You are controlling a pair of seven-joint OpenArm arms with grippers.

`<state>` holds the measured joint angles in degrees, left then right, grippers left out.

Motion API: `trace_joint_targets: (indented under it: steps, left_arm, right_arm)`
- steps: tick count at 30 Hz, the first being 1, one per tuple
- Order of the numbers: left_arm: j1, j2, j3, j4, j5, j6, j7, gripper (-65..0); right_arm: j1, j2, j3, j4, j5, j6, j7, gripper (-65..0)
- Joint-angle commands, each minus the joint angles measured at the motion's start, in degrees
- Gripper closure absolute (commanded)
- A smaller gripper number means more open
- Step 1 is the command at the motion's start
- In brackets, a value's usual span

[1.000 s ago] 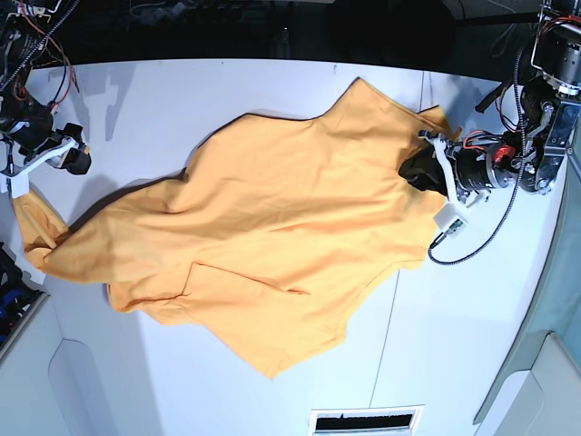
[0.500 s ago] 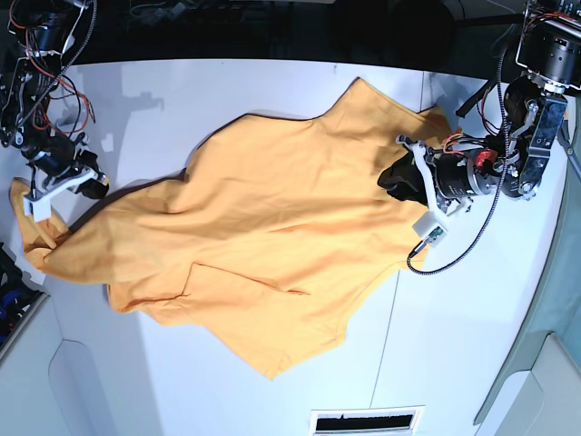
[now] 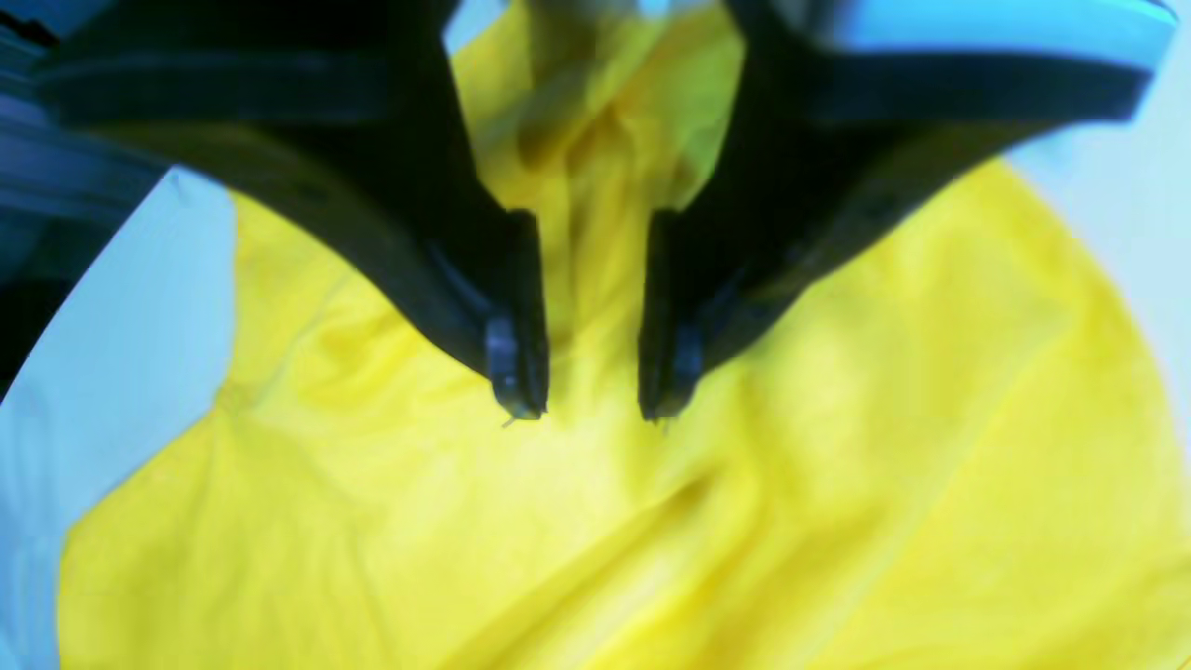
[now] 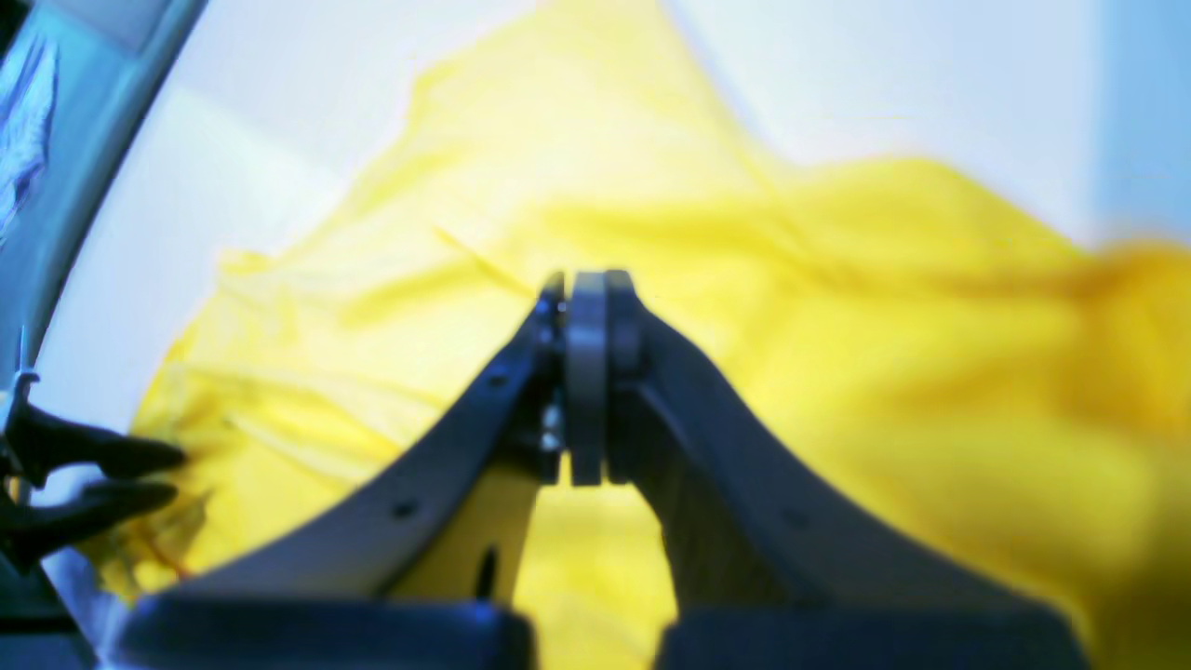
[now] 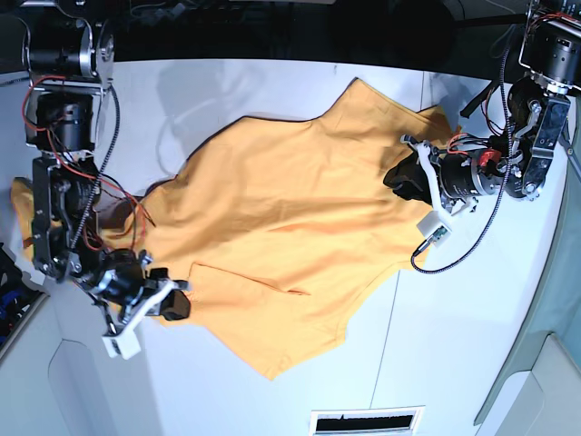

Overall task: Layout the t-shirt on the table in an organized manner, then fold the t-shirt properly
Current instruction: 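Bring the right gripper back over the shirt and grasp its hem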

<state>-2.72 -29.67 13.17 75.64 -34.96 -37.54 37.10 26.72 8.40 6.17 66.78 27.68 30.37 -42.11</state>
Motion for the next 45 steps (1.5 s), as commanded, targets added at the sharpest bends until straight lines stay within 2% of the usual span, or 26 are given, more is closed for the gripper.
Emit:
trace_joint_targets:
  steps: [1, 6, 10, 12, 15, 18, 20, 24, 26, 29, 32, 36, 41, 45]
  left_arm:
    - [-1.1, -0.8, -0.3, 0.8, -0.8, -0.2, -0.8, -18.0]
    - [-1.1, -0.8, -0.3, 0.8, -0.8, -0.2, -0.8, -18.0]
    - [-1.1, -0.9, -0.3, 0.8, -0.8, -0.2, -0.2, -18.0]
    - [-1.1, -1.0, -0.3, 0.8, -0.8, -0.2, 0.0, -18.0]
    - [-1.1, -1.4, -0.3, 0.8, -0.8, -0.2, 0.0, -18.0]
    - [-1.2, -2.6, -0.3, 0.8, -0.8, -0.2, -0.3, -18.0]
    - [-1.4, -3.3, -0.3, 0.8, -0.8, -0.2, -0.9, -18.0]
    - [-1.9, -3.7, -0.3, 0.8, -1.0, -0.2, -1.7, -18.0]
    - [-1.9, -3.5, -0.3, 0.8, -1.0, -0.1, -2.5, -18.0]
    - [-2.0, -2.4, -0.3, 0.8, -1.0, 1.0, -2.8, -18.0]
    - [-2.1, -0.5, -0.3, 0.8, -0.1, 3.7, -2.8, -18.0]
    - [-2.1, 2.0, -0.3, 0.7, 2.4, 4.0, -2.6, -18.0]
    - [-2.1, 2.5, -0.3, 0.7, 3.1, 5.5, -2.6, -18.0]
    - [-2.1, 2.5, -0.3, 0.7, 3.2, 5.6, -2.7, -18.0]
  right_arm:
    - [2.5, -1.2, -1.0, 0.6, -0.7, -0.1, 1.3, 0.0]
    - [4.0, -6.1, -6.0, -0.1, -7.3, -1.5, 1.0, -0.2]
    - [3.9, -6.3, -6.4, 0.1, -5.6, -2.4, -4.5, -12.3]
    - [3.7, -5.6, -4.2, 0.9, -2.9, -2.2, -7.5, -14.6]
    - [1.0, -4.3, 2.3, 6.3, 1.3, -1.4, -11.1, -14.6]
    - [-3.3, -3.0, 10.6, 14.1, 1.4, -1.4, -13.6, -14.6]
    - [-6.2, -0.9, 15.5, 16.9, 1.5, -1.4, -14.9, -14.6]
    - [-13.9, 3.9, 23.8, 17.0, 2.1, -1.4, -12.3, -14.6]
    - [-18.0, 5.2, 27.4, 17.0, 3.7, -0.1, -10.8, -14.6]
    - [-23.2, 6.2, 30.1, 16.9, 5.1, 0.6, -8.3, -14.6]
    - [-26.3, 5.9, 30.1, 15.3, 4.2, 0.6, -2.2, -14.9]
    - [-24.9, 5.9, 28.6, 7.4, 3.3, 1.0, 2.8, -25.2]
    - [-18.6, 5.8, 25.9, -4.3, 2.8, 1.4, 4.1, -25.9]
    - [-14.0, 4.8, 22.4, -9.4, 2.7, 1.9, 4.3, -25.9]
